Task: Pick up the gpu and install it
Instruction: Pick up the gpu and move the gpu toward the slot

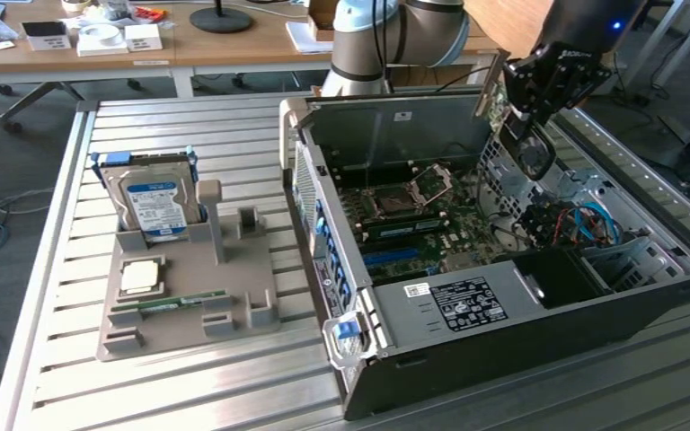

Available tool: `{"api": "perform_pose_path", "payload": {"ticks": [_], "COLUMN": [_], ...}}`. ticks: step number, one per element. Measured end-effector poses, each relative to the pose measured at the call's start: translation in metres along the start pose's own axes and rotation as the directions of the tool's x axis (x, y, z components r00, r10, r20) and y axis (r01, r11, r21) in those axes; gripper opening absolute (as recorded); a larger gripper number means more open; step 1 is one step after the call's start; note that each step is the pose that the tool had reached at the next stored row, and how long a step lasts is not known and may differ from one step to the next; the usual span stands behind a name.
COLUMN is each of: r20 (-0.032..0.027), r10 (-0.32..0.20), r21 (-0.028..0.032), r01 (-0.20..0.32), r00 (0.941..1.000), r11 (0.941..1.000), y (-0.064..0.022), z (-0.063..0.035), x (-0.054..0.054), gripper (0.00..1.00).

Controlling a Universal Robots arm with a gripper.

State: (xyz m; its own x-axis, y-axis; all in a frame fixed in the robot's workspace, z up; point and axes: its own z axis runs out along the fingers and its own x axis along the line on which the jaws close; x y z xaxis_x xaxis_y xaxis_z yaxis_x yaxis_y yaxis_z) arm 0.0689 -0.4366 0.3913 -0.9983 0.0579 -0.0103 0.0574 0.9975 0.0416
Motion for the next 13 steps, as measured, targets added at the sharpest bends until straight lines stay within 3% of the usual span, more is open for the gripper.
{"api": "perform_pose_path", "payload": {"ticks": [13], "r20": [0.0], "r10": [0.0], "r21": [-0.0003], "r01": [0.0], "r00": [1.0], "r11": [1.0], "y": [-0.0001], "z": [0.0055], "x": [-0.0028], "gripper": [0.27]}}
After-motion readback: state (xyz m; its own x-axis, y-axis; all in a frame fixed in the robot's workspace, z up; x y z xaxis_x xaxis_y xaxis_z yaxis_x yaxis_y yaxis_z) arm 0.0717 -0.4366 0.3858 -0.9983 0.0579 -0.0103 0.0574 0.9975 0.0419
